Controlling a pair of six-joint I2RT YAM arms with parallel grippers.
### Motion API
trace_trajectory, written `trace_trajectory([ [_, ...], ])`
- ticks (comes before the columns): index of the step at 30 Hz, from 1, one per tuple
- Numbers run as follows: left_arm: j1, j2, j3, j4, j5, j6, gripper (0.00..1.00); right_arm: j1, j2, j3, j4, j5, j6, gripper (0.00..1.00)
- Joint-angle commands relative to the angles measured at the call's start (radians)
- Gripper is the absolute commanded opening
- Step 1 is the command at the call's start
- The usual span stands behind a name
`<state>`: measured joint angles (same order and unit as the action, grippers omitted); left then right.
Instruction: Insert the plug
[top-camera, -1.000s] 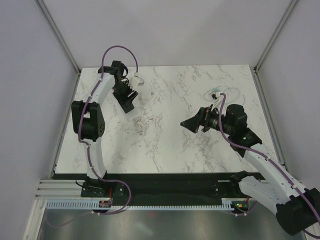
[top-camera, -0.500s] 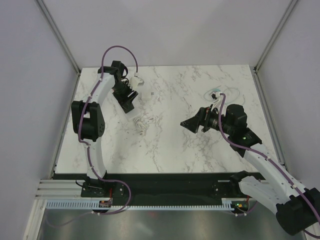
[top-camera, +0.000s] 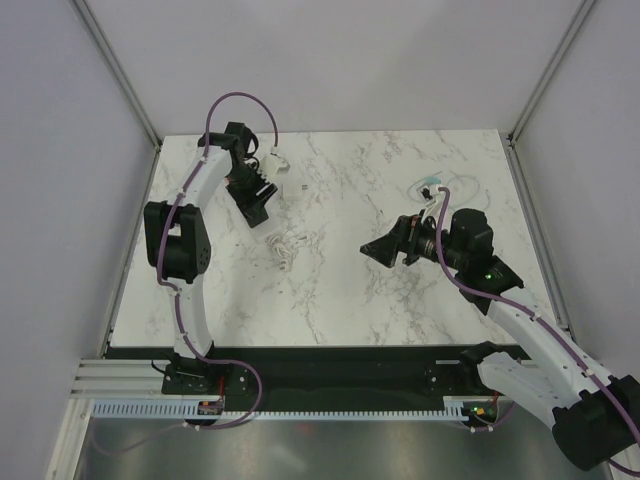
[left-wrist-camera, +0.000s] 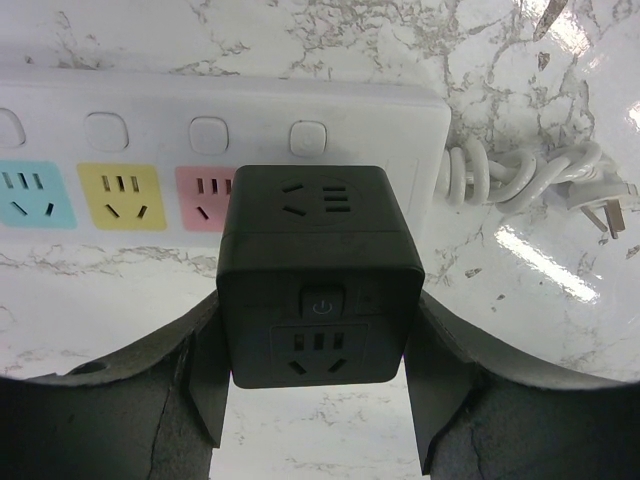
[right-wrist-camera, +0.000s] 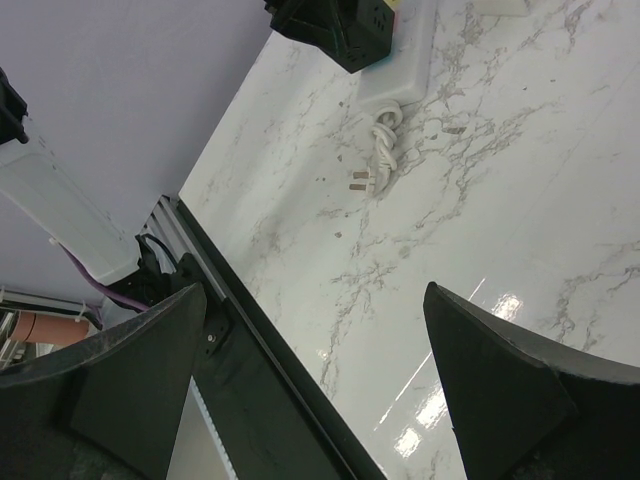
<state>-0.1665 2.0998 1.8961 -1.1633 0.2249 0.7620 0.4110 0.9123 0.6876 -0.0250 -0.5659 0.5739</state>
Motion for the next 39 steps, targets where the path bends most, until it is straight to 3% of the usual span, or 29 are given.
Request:
trace_trajectory([
  [1, -0.011, -0.070, 0.012, -0.032, -0.001, -0.006, 0.02, 0.008, -0.003, 0.030, 0.005, 0.012, -0.025, 0.98],
  [17, 0.019, 0.065, 0.046, 0.010, 0.053, 0.013, 0.02, 0.012, 0.019, 0.050, -0.004, 0.017, -0.040, 0.98],
  [39, 0.015, 0.105, -0.116, 0.103, 0.027, 0.007, 0.02, 0.014, 0.028, 0.050, -0.016, 0.035, -0.055, 0.98],
])
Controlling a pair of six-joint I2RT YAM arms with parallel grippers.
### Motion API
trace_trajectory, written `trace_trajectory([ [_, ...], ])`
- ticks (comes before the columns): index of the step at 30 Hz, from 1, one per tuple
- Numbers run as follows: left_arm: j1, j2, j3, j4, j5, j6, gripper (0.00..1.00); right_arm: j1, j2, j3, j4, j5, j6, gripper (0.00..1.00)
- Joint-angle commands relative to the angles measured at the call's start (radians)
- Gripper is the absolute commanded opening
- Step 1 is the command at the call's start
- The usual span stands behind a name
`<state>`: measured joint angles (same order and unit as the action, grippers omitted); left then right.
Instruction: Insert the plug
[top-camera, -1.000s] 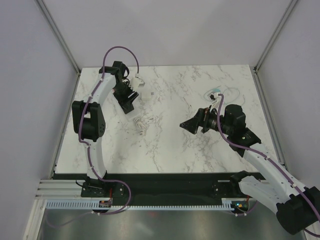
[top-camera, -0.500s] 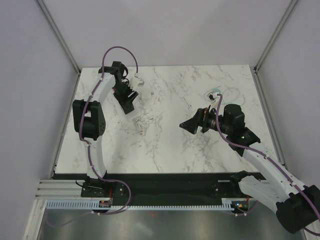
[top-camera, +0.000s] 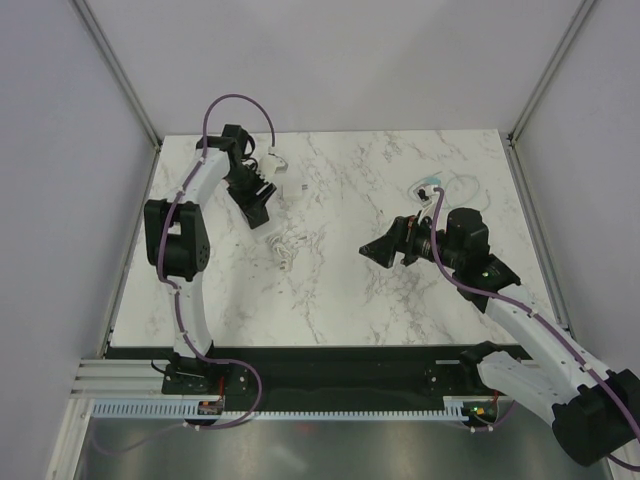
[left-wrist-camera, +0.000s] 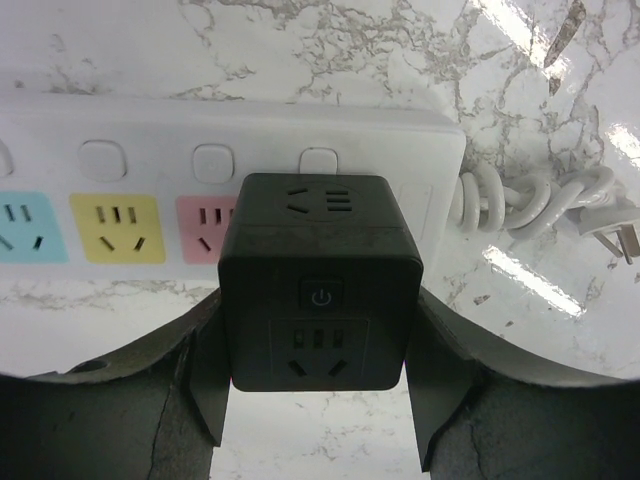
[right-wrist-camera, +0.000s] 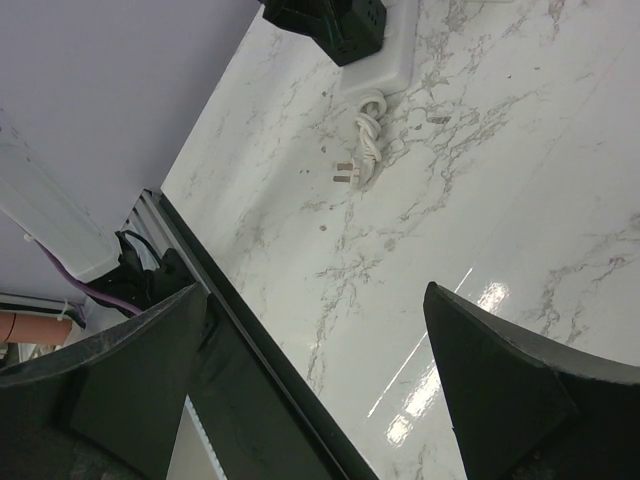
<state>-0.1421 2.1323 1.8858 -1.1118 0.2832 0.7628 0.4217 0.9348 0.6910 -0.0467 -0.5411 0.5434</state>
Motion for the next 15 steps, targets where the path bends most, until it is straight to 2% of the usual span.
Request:
trace_trajectory([
  [1, -0.013, 0.064, -0.135, 0.067, -0.032, 0.006, 0.02, 0.003, 0.006, 0.047, 0.007, 0.012, -0.025, 0.98],
  [7, -0.010, 0.038, -0.303, 0.171, -0.022, 0.003, 0.02, 0.003, -0.002, 0.042, 0.005, 0.010, -0.023, 0.98],
  [15, -0.013, -0.032, -0.271, 0.190, 0.011, -0.042, 0.02, 0.003, -0.004, 0.045, -0.007, 0.030, -0.022, 0.98],
])
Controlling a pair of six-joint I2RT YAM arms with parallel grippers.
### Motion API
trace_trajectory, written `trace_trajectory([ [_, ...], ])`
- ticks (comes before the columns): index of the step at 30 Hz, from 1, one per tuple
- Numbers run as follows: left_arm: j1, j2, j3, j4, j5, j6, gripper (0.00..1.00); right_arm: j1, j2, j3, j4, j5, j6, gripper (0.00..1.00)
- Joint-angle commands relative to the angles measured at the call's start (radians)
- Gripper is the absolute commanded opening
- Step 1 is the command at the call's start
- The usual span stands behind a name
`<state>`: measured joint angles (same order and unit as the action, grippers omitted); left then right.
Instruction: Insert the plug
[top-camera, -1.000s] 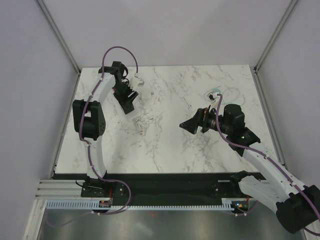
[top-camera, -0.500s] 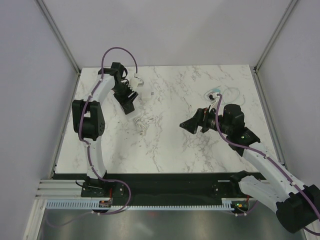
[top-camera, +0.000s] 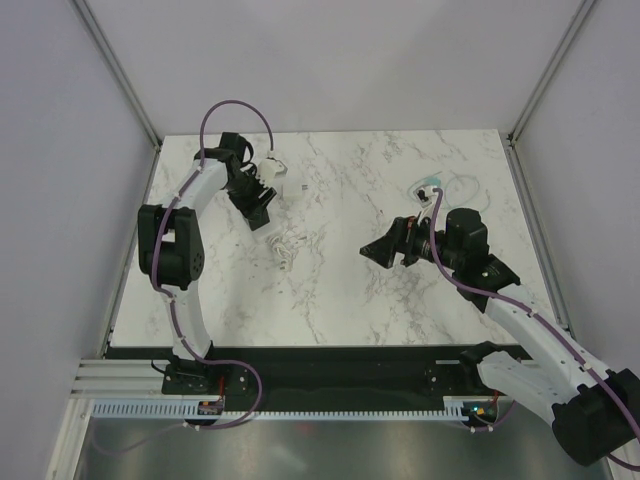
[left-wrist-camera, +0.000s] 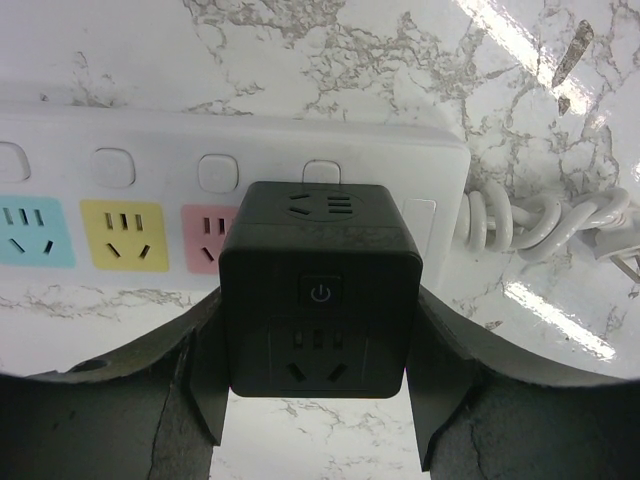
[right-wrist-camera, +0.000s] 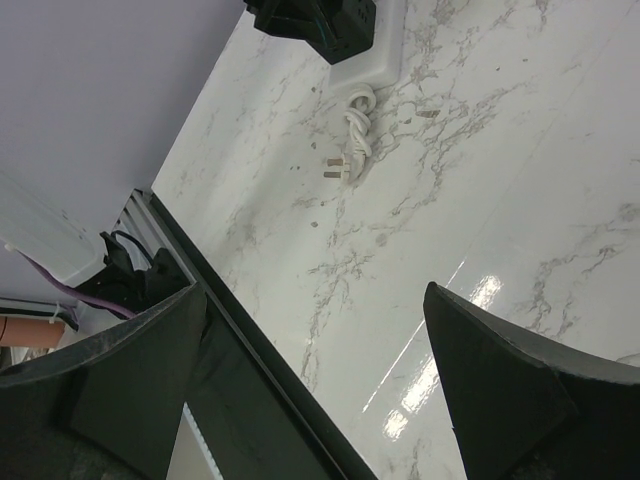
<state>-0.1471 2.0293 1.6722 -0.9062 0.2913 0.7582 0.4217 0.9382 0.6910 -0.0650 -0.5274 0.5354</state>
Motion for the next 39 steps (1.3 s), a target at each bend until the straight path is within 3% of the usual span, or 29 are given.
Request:
trace_trajectory([
  [1, -0.008, 0.062, -0.034, -0.016, 0.009, -0.049, 0.03, 0.003, -0.009, 0.045, 0.010, 0.021, -0.011, 0.98],
  [4, -0.017, 0.002, -0.022, -0.016, 0.035, -0.057, 0.20, 0.003, -0.012, 0.051, 0.007, 0.030, -0.002, 0.98],
  [5, -0.023, -0.026, -0.019, -0.016, 0.035, -0.056, 0.47, 0.003, -0.013, 0.053, 0.002, 0.032, 0.000, 0.98],
  [6, -0.026, -0.041, -0.017, -0.017, 0.035, -0.056, 0.54, 0.003, -0.016, 0.057, -0.004, 0.036, -0.005, 0.98],
  [9, -0.034, -0.093, -0.014, -0.016, 0.032, -0.060, 0.57, 0.003, -0.030, 0.068, -0.053, 0.069, -0.029, 0.98],
  [11, -0.040, -0.115, -0.008, -0.016, 0.022, -0.076, 0.68, 0.003, -0.038, 0.073, -0.087, 0.099, -0.031, 0.98],
  [12, -0.051, -0.136, -0.006, -0.016, 0.019, -0.082, 0.77, 0.002, -0.039, 0.082, -0.096, 0.104, -0.031, 0.98],
  [13, -0.055, -0.150, -0.008, -0.014, 0.020, -0.085, 1.00, 0.003, -0.039, 0.087, -0.108, 0.106, -0.028, 0.98],
  [16, -0.078, -0.191, -0.009, -0.005, 0.014, -0.098, 1.00, 0.002, -0.039, 0.096, -0.116, 0.107, -0.006, 0.98],
  [21, -0.137, -0.265, 0.003, 0.021, -0.116, -0.169, 1.00, 0.003, -0.032, 0.116, -0.150, 0.168, 0.009, 0.98],
  [22, -0.201, -0.321, 0.007, 0.058, -0.197, -0.221, 1.00, 0.002, -0.015, 0.143, -0.203, 0.284, 0.024, 0.98],
  [26, -0.325, -0.458, -0.052, 0.163, -0.279, -0.253, 1.00, -0.006, 0.056, 0.177, -0.226, 0.440, 0.018, 0.98],
  [29, -0.510, -0.535, -0.124, 0.284, -0.404, -0.322, 1.00, -0.037, 0.193, 0.275, -0.278, 0.538, -0.012, 0.98],
  [32, -0.577, -0.613, -0.186, 0.369, -0.394, -0.501, 1.00, -0.080, 0.315, 0.372, -0.292, 0.644, -0.046, 0.98],
  [34, -0.577, -0.644, -0.196, 0.368, -0.406, -0.702, 1.00, -0.127, 0.399, 0.444, -0.309, 0.717, -0.087, 0.98],
  [36, -0.575, -0.665, -0.187, 0.322, -0.388, -0.805, 1.00, -0.187, 0.477, 0.518, -0.337, 0.770, -0.118, 0.98],
  [37, -0.575, -0.672, -0.183, 0.287, -0.304, -0.795, 1.00, -0.205, 0.500, 0.533, -0.335, 0.780, -0.126, 0.97],
  [39, -0.574, -0.728, -0.228, 0.283, -0.296, -0.806, 1.00, -0.248, 0.565, 0.570, -0.323, 0.784, -0.150, 0.96],
])
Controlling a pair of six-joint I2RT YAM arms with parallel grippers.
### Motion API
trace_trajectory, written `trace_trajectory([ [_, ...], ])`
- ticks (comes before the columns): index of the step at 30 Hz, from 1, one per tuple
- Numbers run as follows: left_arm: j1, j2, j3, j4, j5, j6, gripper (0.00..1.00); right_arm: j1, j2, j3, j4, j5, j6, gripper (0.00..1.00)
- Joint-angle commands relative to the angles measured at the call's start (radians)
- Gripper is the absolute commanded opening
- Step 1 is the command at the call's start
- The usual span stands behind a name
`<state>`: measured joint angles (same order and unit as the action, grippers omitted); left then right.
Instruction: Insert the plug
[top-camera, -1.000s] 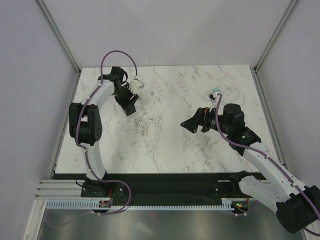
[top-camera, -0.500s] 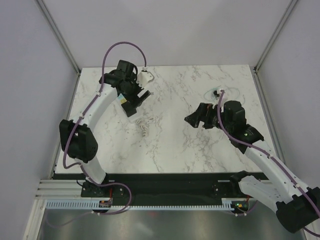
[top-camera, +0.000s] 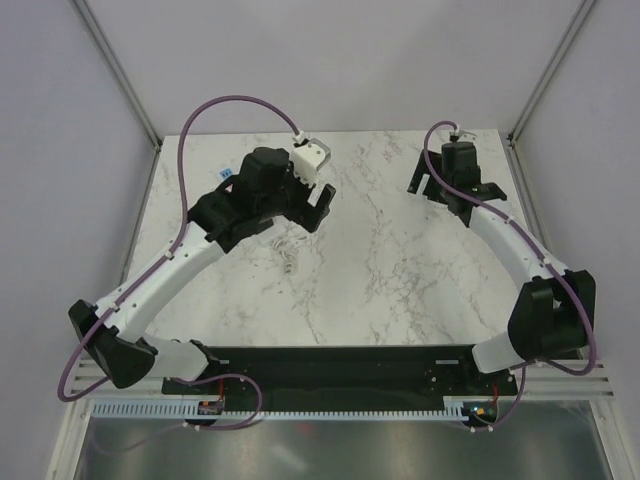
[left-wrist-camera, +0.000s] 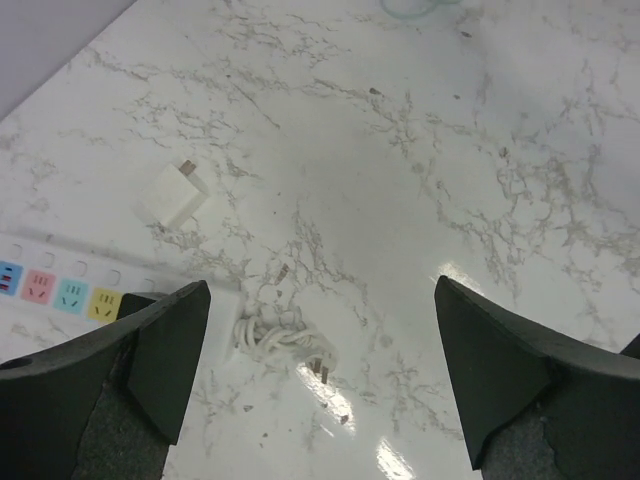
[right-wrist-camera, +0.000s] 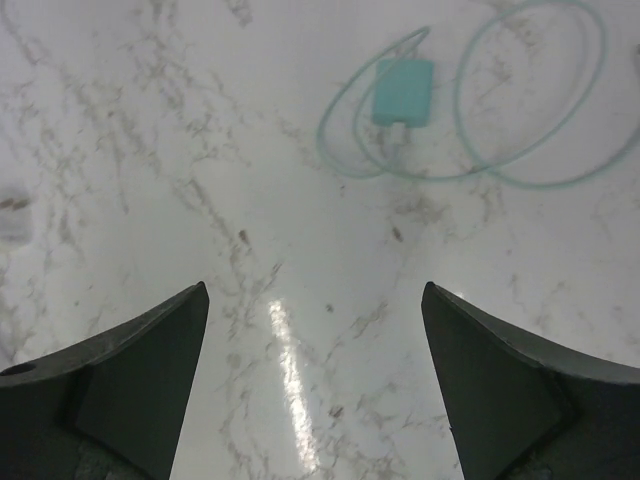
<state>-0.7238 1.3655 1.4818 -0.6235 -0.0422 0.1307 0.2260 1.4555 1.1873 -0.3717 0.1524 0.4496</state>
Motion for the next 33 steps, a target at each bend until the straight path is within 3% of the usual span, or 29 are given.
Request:
trace_trajectory([
  [1, 0.003, -0.089, -0.063, 0.017, 0.063, -0.184, 1.00, -0.059, 0.069, 0.083, -0.010, 0.110, -0.093, 0.95],
  [4, 0.003, -0.184, -0.178, 0.105, 0.103, -0.200, 1.00, -0.079, 0.163, 0.106, 0.030, 0.104, -0.146, 0.93],
  [8, 0.003, -0.288, -0.302, 0.195, 0.091, -0.206, 1.00, -0.074, 0.314, 0.216, 0.027, -0.129, -0.187, 0.87],
  [14, 0.003, -0.394, -0.371, 0.272, -0.056, -0.194, 0.98, 0.142, 0.505, 0.400, 0.072, -0.082, -0.202, 0.86],
  [18, 0.001, -0.443, -0.426, 0.315, -0.107, -0.201, 0.96, 0.220, 0.643, 0.452, 0.269, -0.218, -0.400, 0.91],
  [22, 0.001, -0.480, -0.451, 0.343, -0.160, -0.200, 0.95, 0.228, 0.795, 0.606, 0.316, -0.408, -0.466, 0.91],
  [26, 0.003, -0.513, -0.469, 0.370, -0.219, -0.191, 0.95, 0.228, 0.922, 0.687, 0.503, -0.497, -0.261, 0.89],
  [29, 0.003, -0.525, -0.482, 0.384, -0.249, -0.186, 0.95, 0.231, 1.020, 0.773, 0.544, -0.414, -0.062, 0.88],
  [33, 0.003, -0.517, -0.486, 0.389, -0.251, -0.187, 0.95, 0.246, 1.106, 0.851, 0.573, -0.401, 0.049, 0.86],
])
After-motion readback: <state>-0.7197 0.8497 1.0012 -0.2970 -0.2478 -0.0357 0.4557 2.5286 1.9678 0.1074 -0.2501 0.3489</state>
